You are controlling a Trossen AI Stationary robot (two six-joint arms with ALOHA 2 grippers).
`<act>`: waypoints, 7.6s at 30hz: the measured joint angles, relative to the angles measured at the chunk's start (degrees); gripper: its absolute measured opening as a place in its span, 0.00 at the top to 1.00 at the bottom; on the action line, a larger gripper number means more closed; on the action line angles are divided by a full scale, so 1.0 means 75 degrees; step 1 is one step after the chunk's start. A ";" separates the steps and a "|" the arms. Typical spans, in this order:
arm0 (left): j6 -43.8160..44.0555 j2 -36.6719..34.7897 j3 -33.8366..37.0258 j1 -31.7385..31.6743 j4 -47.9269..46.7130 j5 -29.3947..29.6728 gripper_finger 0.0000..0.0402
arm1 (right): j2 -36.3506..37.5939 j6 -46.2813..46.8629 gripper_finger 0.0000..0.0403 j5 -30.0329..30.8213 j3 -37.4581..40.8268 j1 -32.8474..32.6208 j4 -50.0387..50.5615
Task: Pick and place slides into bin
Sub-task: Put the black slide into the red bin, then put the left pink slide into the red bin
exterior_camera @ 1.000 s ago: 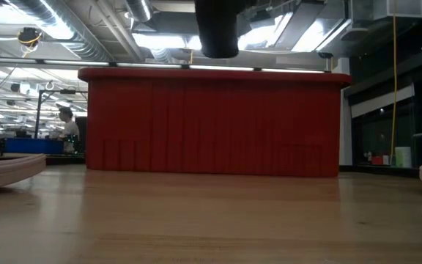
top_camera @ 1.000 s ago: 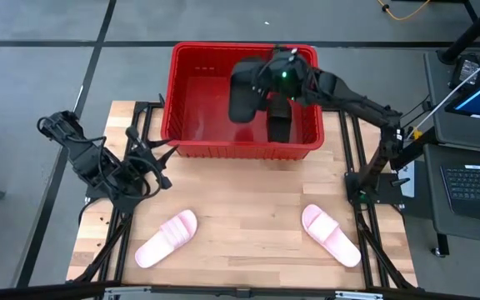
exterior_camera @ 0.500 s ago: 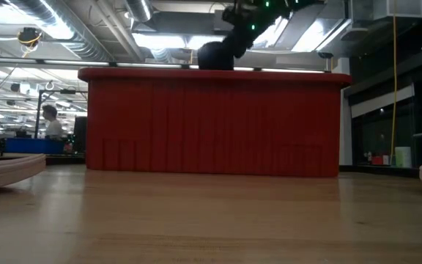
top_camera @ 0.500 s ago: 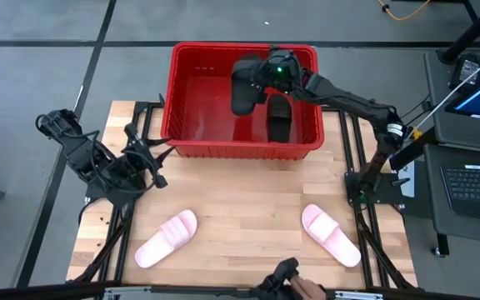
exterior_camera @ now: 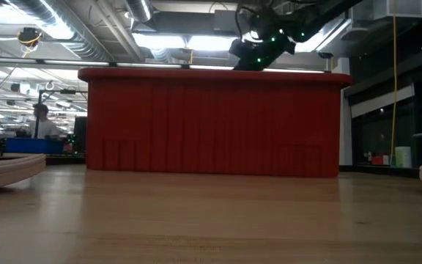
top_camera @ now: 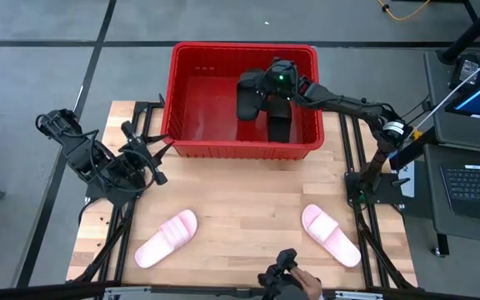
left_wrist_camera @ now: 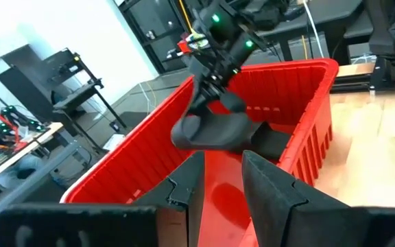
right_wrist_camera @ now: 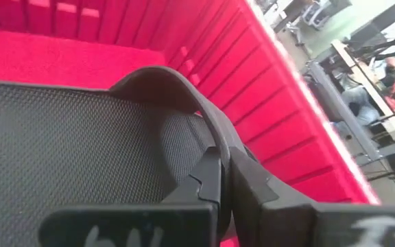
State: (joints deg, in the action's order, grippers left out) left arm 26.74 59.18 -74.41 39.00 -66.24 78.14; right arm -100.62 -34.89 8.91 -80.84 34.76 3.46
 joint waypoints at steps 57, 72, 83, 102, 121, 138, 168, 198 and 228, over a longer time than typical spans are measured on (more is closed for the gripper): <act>0.0363 -0.0023 0.0000 -0.0472 0.0038 -0.0174 0.77 | -0.0836 -0.0032 0.96 -0.0771 0.2083 0.0459 -0.1923; 0.0358 -0.0020 0.0000 -0.0472 0.0041 -0.0174 0.77 | -0.0828 -0.0172 0.96 -0.1032 0.2069 0.0459 -0.1280; 0.0358 -0.0020 0.0000 -0.0472 0.0064 -0.0174 0.77 | -0.0828 -0.0788 0.96 -0.1218 0.2069 0.0460 -0.1105; 0.0356 -0.0020 0.0000 -0.0472 0.0064 -0.0174 0.77 | -0.0828 -0.0988 0.96 -0.1552 0.2072 0.0466 -0.0479; 0.0356 -0.0020 0.0000 -0.0472 0.0064 -0.0174 0.77 | -0.0819 -0.0959 0.77 -0.1493 0.2083 0.0452 -0.0222; 0.0358 -0.0023 0.0003 -0.0472 0.0070 -0.0569 0.77 | -0.0542 -0.0146 0.74 -0.1457 0.1690 0.0440 0.0857; 0.0313 -0.0021 0.0003 -0.0472 0.0093 -0.1164 0.77 | 0.0959 0.0457 0.74 -0.1075 0.1678 -0.0034 0.0992; -0.0635 -0.0020 0.0003 0.0090 0.1204 -0.3632 0.99 | 0.4596 0.4246 0.99 -0.0936 0.1675 -0.3597 0.2792; -0.0684 0.1937 0.0003 0.1098 0.2669 -0.5126 0.99 | 0.4220 0.6607 0.99 0.2285 0.1678 -0.7621 0.4620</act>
State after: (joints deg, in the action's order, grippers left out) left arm 21.61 73.71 -74.39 47.24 -46.22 39.70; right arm -68.97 14.65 26.04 -68.25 -22.39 38.11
